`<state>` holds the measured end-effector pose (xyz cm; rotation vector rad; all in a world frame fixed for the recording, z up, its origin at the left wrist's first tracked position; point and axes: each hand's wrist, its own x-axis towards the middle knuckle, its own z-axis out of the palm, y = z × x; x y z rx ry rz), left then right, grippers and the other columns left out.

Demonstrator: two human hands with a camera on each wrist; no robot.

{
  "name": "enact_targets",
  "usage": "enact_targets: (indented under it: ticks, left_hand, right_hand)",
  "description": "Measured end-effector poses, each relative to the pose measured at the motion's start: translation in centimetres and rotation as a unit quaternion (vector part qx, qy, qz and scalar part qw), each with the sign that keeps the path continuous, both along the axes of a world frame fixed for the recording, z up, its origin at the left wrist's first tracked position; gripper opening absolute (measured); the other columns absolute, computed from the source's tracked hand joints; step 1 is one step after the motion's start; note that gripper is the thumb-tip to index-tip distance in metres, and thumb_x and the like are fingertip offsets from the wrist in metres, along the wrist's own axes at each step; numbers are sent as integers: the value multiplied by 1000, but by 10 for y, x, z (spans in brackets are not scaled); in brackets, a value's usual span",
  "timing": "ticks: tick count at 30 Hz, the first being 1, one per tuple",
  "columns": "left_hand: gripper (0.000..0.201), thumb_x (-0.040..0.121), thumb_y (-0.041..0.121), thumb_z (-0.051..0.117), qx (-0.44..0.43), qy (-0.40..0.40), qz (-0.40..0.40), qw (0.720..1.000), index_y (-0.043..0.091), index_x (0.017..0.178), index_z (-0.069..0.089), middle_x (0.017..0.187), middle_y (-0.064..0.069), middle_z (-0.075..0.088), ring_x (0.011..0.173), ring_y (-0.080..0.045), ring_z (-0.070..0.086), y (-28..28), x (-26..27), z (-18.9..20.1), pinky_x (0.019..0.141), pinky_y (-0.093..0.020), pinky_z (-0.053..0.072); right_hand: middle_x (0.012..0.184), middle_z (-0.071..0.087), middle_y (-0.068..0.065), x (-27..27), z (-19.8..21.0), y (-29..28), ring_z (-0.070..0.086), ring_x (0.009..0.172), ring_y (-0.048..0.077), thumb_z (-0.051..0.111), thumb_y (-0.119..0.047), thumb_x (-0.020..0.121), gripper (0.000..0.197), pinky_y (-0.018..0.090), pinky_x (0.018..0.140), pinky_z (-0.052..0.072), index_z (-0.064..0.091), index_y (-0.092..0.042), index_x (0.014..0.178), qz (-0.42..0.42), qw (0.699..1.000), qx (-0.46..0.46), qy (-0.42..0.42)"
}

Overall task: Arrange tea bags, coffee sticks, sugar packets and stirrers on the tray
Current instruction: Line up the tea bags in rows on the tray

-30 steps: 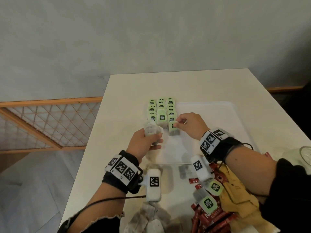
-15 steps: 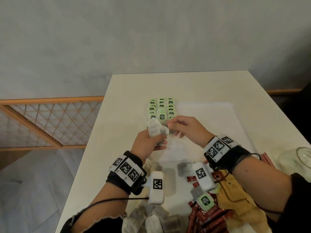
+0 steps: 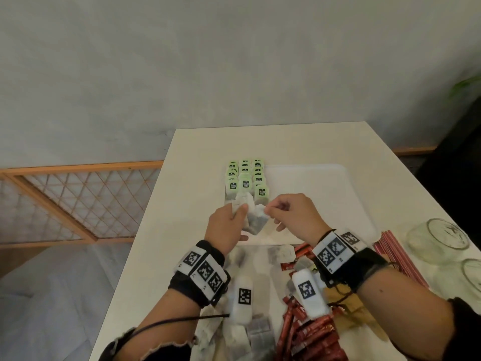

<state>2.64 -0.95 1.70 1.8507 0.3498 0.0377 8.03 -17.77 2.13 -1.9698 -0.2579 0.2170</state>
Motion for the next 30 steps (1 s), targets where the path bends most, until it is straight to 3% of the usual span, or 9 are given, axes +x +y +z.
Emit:
enact_targets:
  ticks: [2, 5, 10, 14, 17, 20, 25, 28, 30]
  left_hand:
    - [34, 100, 35, 49, 101, -29, 8, 994, 5, 94, 64, 88, -13, 71, 74, -23, 71, 3, -3, -1, 65, -42, 61]
    - [32, 97, 39, 45, 159, -54, 22, 986, 13, 86, 62, 80, -1, 71, 70, -14, 70, 0, -9, 1, 70, -41, 59]
    - [26, 97, 29, 47, 294, -81, -38, 952, 11, 79, 54, 72, -8, 64, 66, -27, 56, -27, -20, 6, 58, -33, 38]
    - [24, 99, 28, 50, 269, -101, -46, 957, 11, 83, 57, 70, -1, 60, 61, -17, 50, -44, -24, 6, 59, -26, 32]
    - [21, 99, 27, 52, 231, -91, -42, 968, 13, 84, 57, 63, 9, 51, 53, -4, 46, -45, -23, 7, 52, -14, 34]
    - [26, 97, 27, 57, 192, -89, -16, 977, 15, 74, 54, 61, 11, 48, 55, -5, 45, -41, -21, 9, 52, -10, 35]
    - [37, 96, 29, 58, 205, -70, -14, 976, 17, 65, 42, 59, 5, 44, 57, -14, 40, -24, -8, 7, 51, -15, 33]
    - [34, 94, 31, 60, 216, -49, -37, 975, 13, 67, 49, 60, 5, 46, 57, -13, 41, -12, -2, 4, 50, -17, 30]
    - [33, 93, 31, 61, 205, -44, -43, 977, 3, 75, 58, 62, 1, 49, 61, -17, 44, -4, 1, 2, 53, -23, 31]
  right_hand:
    - [67, 63, 1, -6, 1, -5, 62, 57, 13, 72, -16, 85, 11, 31, 55, 59, 71, -6, 81, -26, 1000, 0, -1]
    - [72, 63, 0, -12, 3, -10, 65, 60, 19, 68, -22, 88, 17, 37, 61, 60, 65, -8, 78, -55, 998, -18, -10]
    - [75, 68, 14, -25, 11, -8, 69, 64, 23, 61, -15, 90, 18, 41, 63, 61, 57, -1, 80, -64, 998, 12, 15]
    - [79, 70, 18, -35, 20, -2, 72, 66, 26, 58, -13, 93, 16, 42, 59, 61, 55, -1, 83, -53, 994, 76, 60]
    - [85, 71, 18, -35, 26, -3, 72, 74, 31, 51, -19, 96, 22, 46, 63, 61, 65, -1, 93, -44, 987, 111, 104]
    - [90, 73, 16, -34, 29, -3, 72, 82, 29, 46, -17, 97, 28, 43, 67, 61, 71, -4, 98, -29, 982, 128, 133]
    - [89, 75, 6, -29, 26, 0, 72, 82, 16, 50, -16, 94, 28, 32, 60, 59, 76, -10, 92, 21, 994, 61, 85]
    - [84, 72, 0, -17, 20, 1, 69, 73, 15, 59, -17, 92, 16, 27, 54, 54, 75, -16, 94, 24, 999, -5, 23]
    - [89, 65, -4, -7, 15, 1, 61, 71, 13, 63, -21, 91, 13, 24, 60, 48, 70, -23, 101, 25, 997, -55, -38]
